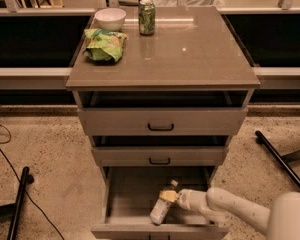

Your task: Pick blue plastic bottle from bottom drawer and place on counter

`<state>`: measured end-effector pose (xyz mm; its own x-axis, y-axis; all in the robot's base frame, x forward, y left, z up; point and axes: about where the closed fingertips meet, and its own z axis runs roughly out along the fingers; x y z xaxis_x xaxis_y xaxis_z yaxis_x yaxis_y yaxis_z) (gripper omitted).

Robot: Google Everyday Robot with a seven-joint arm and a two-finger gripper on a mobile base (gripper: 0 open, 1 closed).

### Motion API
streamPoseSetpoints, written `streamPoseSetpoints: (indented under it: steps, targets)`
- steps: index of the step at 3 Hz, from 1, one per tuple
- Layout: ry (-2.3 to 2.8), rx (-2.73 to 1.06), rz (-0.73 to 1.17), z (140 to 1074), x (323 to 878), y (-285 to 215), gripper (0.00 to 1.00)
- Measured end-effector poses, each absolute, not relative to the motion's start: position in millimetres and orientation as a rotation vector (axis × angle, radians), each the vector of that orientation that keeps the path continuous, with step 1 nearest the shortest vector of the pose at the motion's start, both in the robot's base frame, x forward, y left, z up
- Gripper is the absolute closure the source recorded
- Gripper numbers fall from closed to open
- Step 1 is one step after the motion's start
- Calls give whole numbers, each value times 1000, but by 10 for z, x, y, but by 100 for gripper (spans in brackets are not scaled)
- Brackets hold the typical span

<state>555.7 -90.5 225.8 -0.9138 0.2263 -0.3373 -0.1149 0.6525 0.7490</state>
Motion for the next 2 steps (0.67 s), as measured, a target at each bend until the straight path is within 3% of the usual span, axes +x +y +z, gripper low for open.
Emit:
streamPoseSetpoints:
  steps: [1, 2]
  targets:
    - [2294, -109, 1154, 2777, 5216, -728, 96]
    - [2139, -167, 1126, 3237, 5233, -766, 100]
